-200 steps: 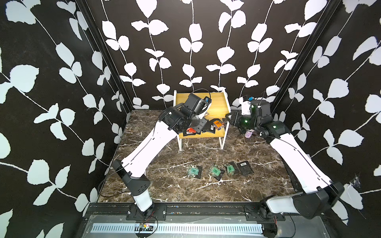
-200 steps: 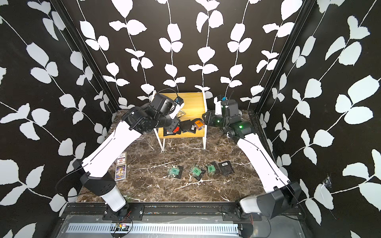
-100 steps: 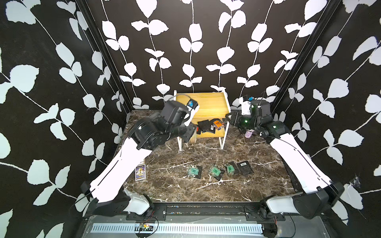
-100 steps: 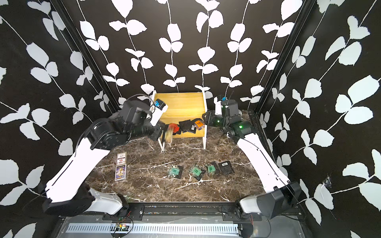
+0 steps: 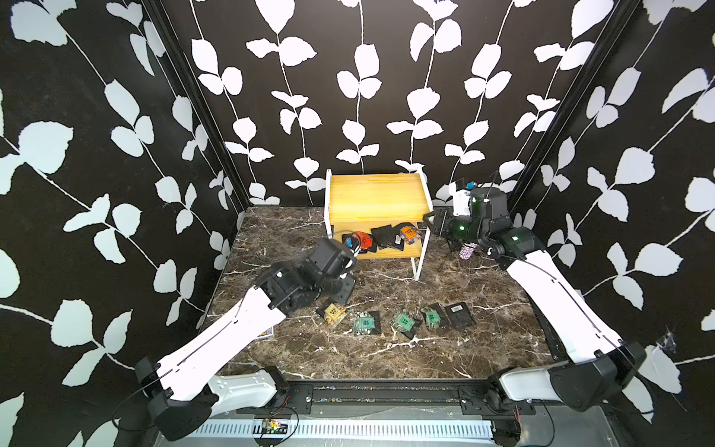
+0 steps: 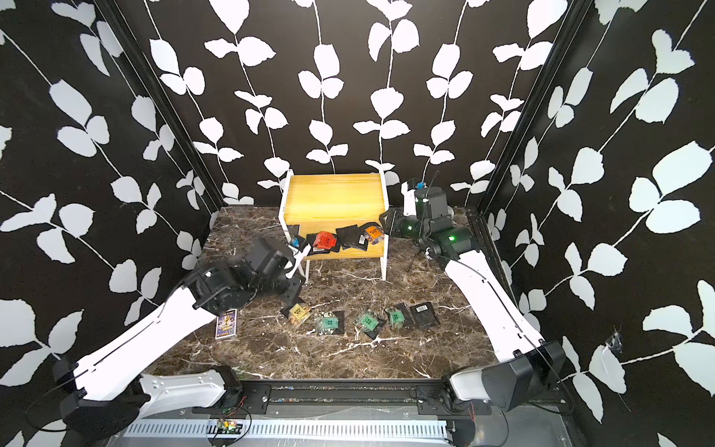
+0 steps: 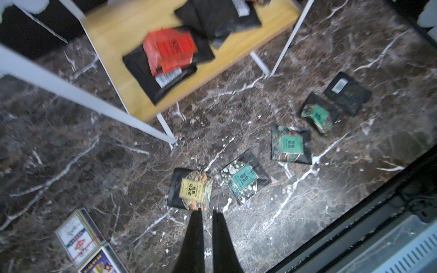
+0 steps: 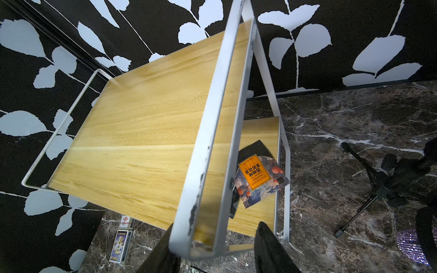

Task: Remove the tea bags from the shelf
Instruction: Pick up the tea bag from the shelf.

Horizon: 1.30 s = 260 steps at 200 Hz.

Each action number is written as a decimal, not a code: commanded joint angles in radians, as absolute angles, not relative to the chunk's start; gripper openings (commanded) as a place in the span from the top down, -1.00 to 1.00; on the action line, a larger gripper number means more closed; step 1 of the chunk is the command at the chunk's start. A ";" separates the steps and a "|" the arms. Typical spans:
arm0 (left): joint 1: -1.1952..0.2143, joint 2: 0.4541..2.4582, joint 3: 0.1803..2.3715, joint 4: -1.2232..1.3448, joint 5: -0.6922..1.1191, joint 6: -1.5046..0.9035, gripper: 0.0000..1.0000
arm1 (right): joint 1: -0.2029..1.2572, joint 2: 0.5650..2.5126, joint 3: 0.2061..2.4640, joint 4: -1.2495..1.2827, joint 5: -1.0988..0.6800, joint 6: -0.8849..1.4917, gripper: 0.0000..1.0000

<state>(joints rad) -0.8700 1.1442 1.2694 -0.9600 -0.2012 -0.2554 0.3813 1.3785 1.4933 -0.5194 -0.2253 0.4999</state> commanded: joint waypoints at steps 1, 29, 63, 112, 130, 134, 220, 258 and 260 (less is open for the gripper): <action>-0.876 1.078 1.189 -0.865 -0.225 -0.311 0.96 | 0.370 1.393 1.477 -0.535 -0.190 0.482 0.01; -0.875 1.048 1.098 -0.808 -0.237 -0.358 0.78 | 0.370 1.382 1.476 -0.538 -0.193 0.473 0.00; -0.874 1.028 1.009 -0.741 -0.235 -0.437 0.53 | 0.370 1.354 1.465 -0.552 -0.195 0.452 -0.04; -0.867 1.011 0.919 -0.654 -0.257 -0.537 0.19 | 0.370 1.290 1.423 -0.585 -0.181 0.429 -0.14; -0.859 1.002 0.881 -0.613 -0.251 -0.569 0.10 | 0.370 1.257 1.395 -0.597 -0.175 0.423 -0.21; -0.859 1.001 0.873 -0.604 -0.250 -0.577 0.08 | 0.370 1.250 1.389 -0.600 -0.173 0.420 -0.23; -0.822 1.018 0.807 -0.465 -0.244 -0.674 -0.14 | 0.333 1.138 1.145 -0.542 -0.233 0.468 -0.29; -0.812 1.042 0.808 -0.422 -0.245 -0.686 -0.16 | 0.272 1.167 1.079 -0.466 -0.308 0.509 -0.29; -0.812 1.043 0.809 -0.422 -0.244 -0.687 -0.16 | 0.270 1.168 1.079 -0.462 -0.310 0.509 -0.29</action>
<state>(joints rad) -0.8207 1.0313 0.8177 -0.4709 -0.2359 -0.6659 0.2962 1.1568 1.1133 -0.5564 -0.2531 0.4740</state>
